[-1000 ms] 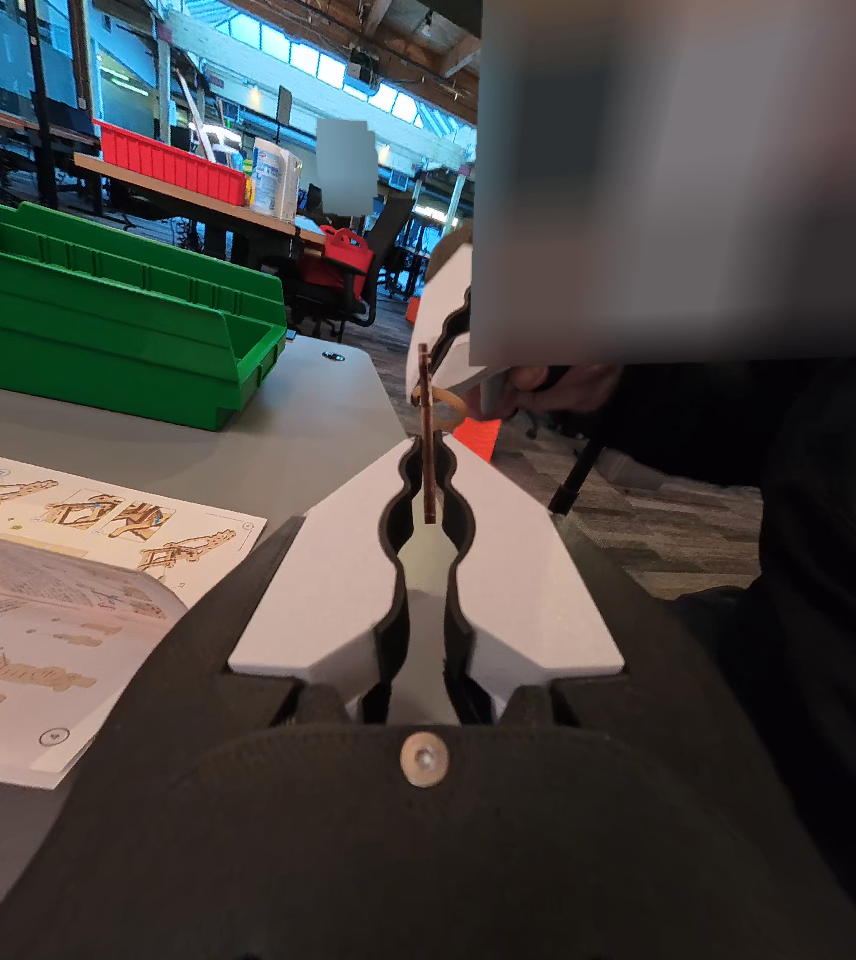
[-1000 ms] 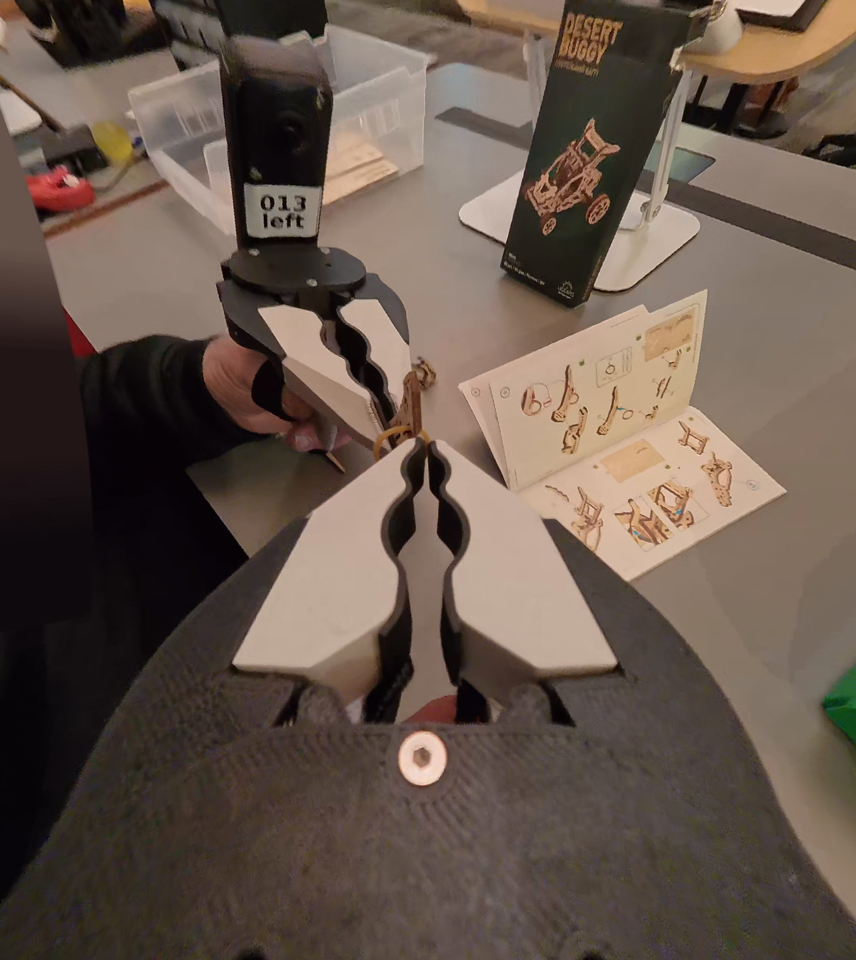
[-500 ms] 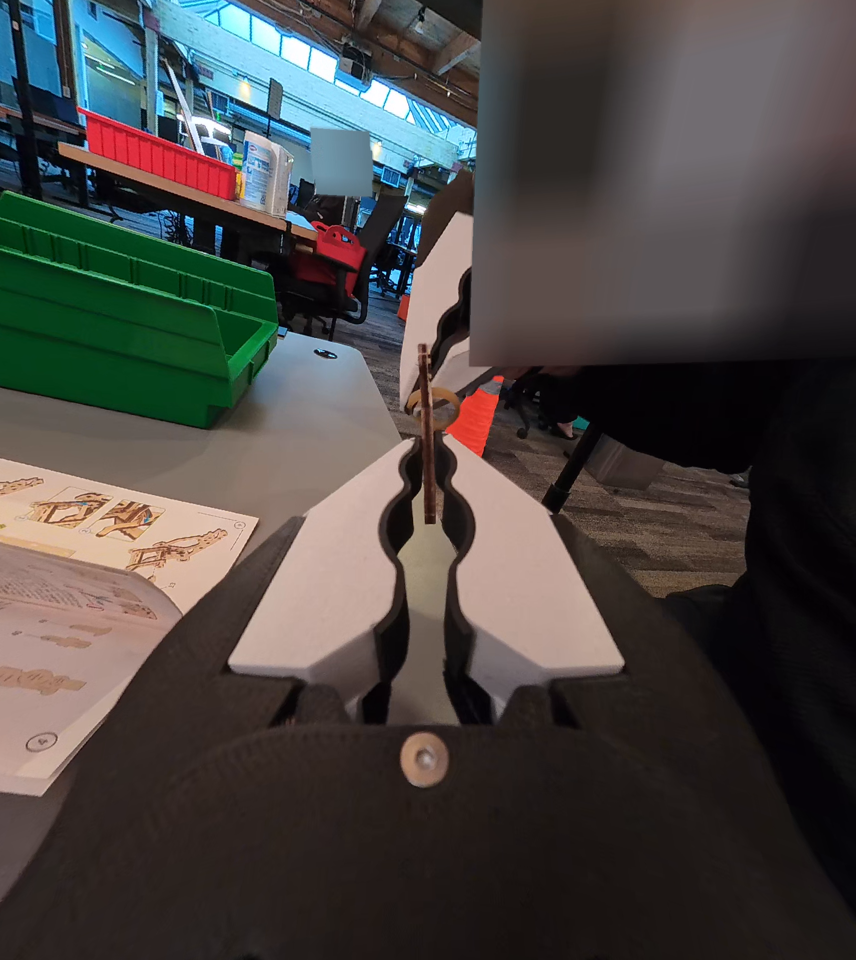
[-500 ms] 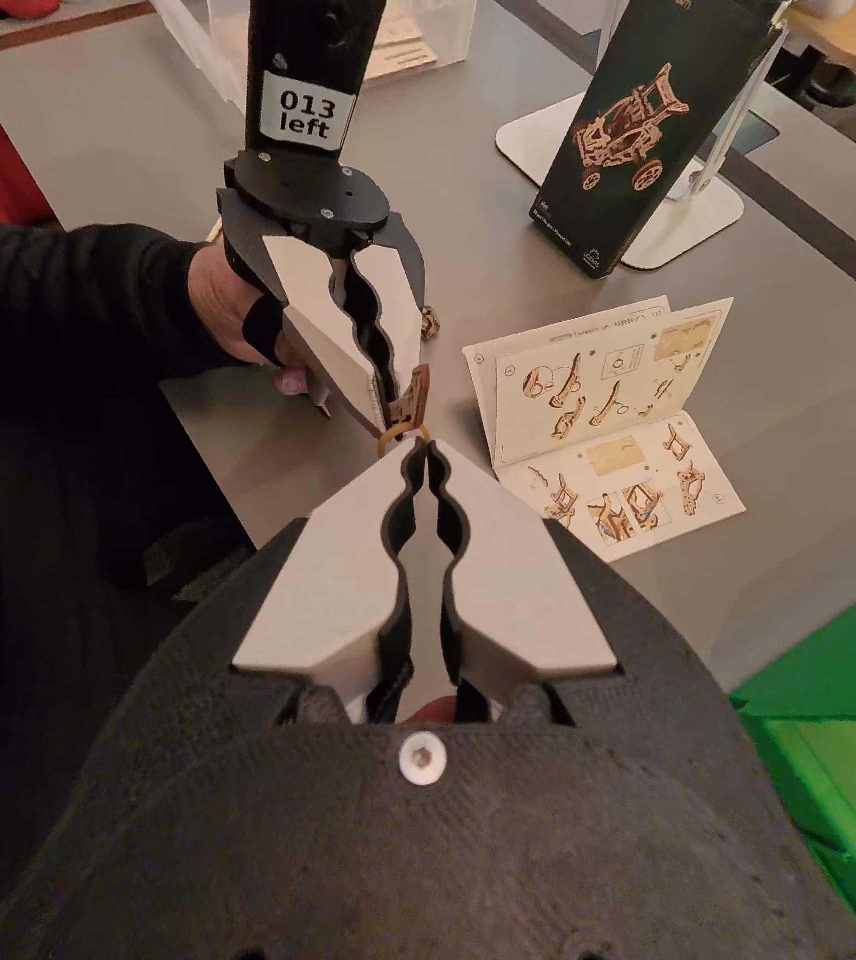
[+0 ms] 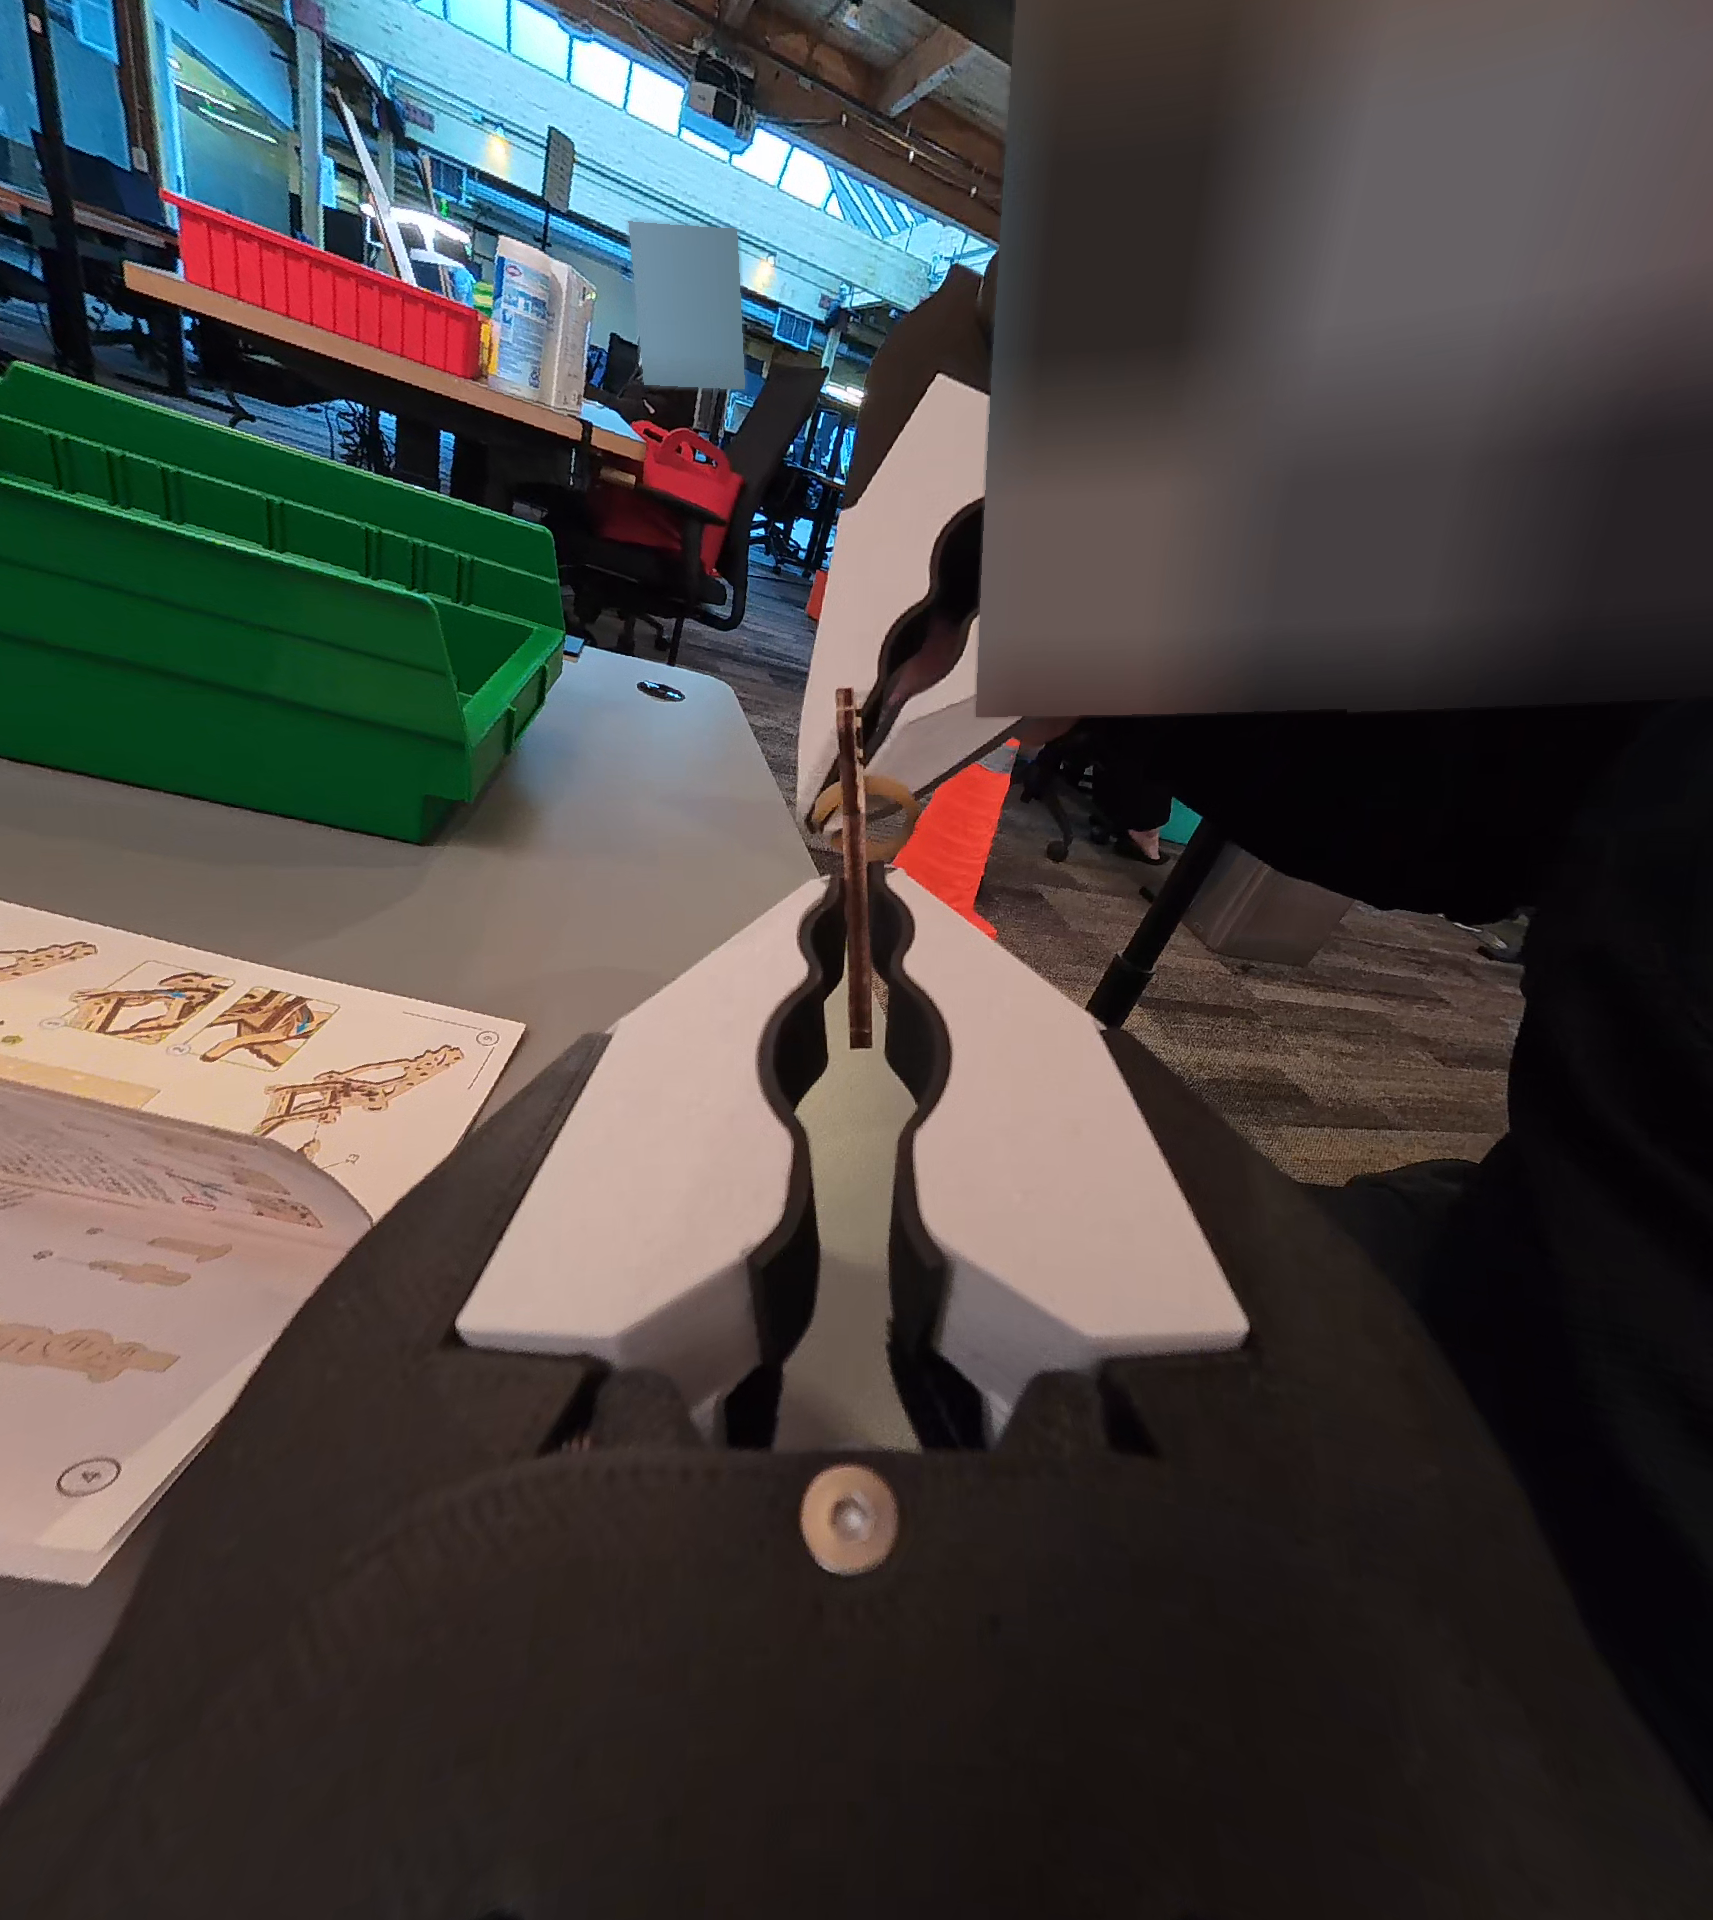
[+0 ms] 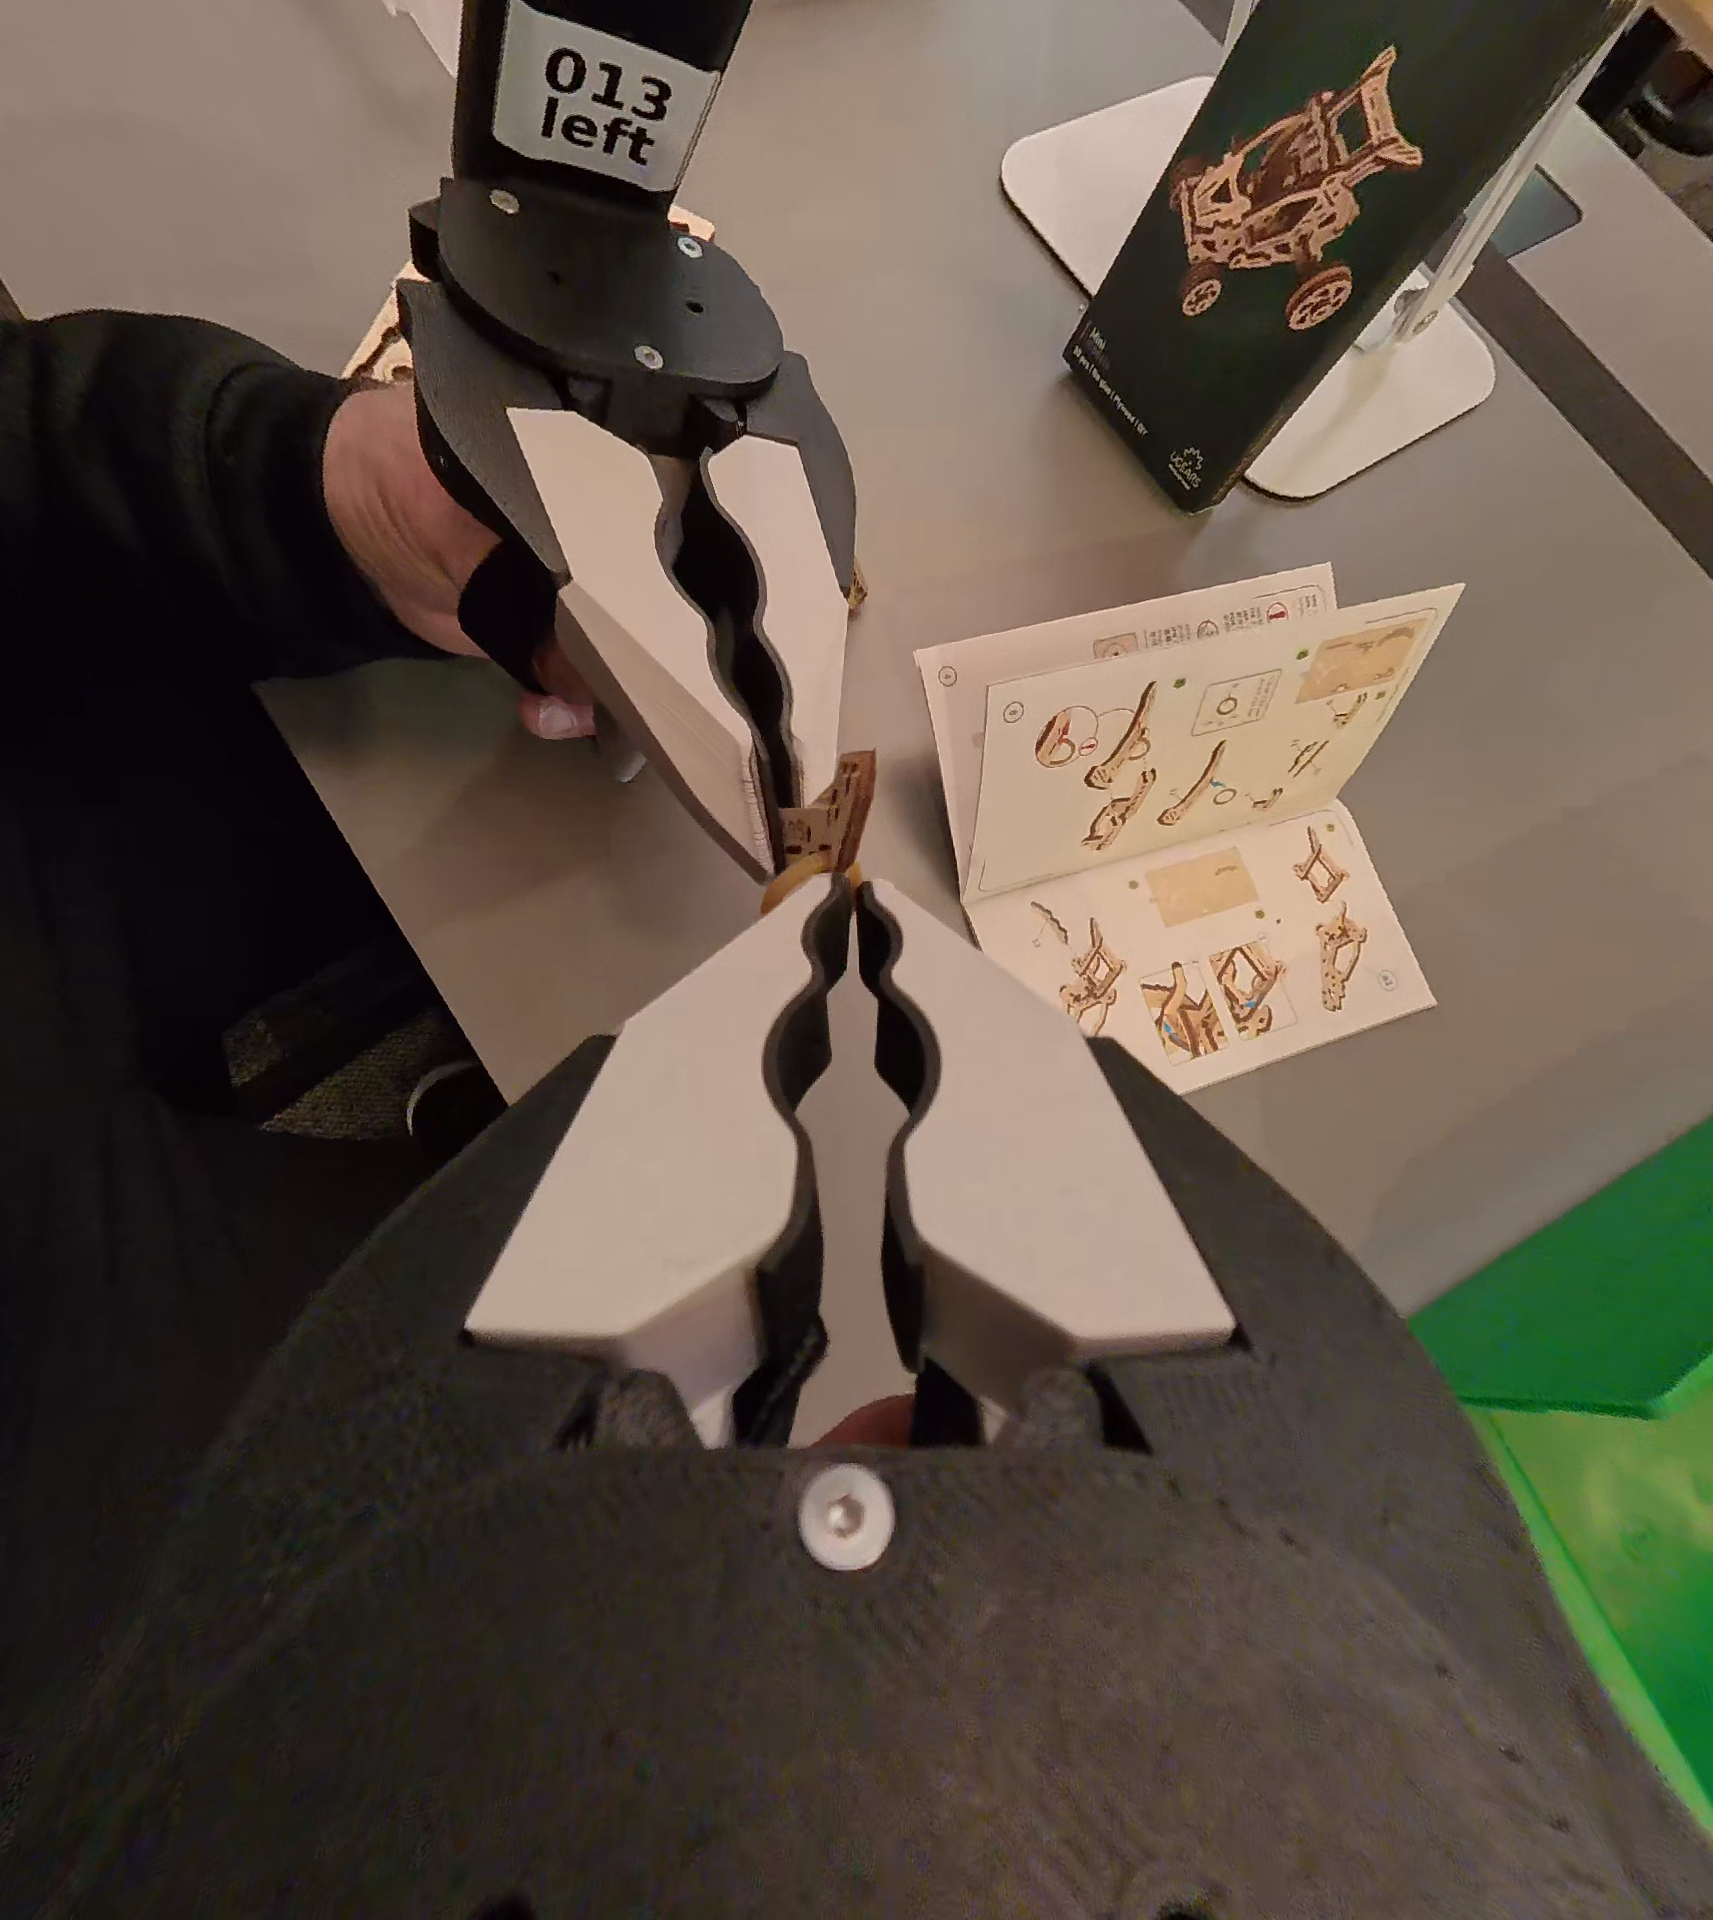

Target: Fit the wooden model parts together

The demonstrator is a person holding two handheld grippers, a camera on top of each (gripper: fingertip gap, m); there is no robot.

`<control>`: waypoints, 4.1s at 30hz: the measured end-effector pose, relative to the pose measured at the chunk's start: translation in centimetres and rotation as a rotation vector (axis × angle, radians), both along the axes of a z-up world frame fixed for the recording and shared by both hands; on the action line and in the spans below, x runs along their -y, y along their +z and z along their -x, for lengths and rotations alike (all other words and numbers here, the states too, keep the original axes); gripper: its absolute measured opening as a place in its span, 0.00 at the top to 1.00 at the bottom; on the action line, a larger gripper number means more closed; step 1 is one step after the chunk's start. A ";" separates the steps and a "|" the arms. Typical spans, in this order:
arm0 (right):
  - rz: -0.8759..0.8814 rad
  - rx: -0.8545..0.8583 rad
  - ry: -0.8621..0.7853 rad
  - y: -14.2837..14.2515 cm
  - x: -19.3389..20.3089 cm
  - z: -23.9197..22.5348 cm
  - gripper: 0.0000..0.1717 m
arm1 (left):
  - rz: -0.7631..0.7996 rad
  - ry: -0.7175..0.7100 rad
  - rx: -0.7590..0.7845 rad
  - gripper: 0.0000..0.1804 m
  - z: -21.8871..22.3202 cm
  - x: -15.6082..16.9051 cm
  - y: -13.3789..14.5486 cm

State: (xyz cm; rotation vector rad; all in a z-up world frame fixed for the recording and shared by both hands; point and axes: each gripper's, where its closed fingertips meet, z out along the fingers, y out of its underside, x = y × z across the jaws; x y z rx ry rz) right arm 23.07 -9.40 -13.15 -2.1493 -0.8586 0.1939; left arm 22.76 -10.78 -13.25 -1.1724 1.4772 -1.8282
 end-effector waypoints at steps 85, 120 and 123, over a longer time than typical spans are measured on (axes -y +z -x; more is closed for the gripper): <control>-0.100 -0.488 0.081 1.6 0.7 1.3 0.95 | 0.018 -0.053 0.019 0.99 0.3 0.9 0.4; -0.152 -0.592 0.058 1.2 0.4 2.5 0.97 | -0.005 -0.056 0.023 0.99 0.3 1.3 0.2; -0.164 -0.603 0.046 1.2 0.4 2.5 0.97 | -0.006 -0.058 0.025 0.99 0.3 1.3 0.3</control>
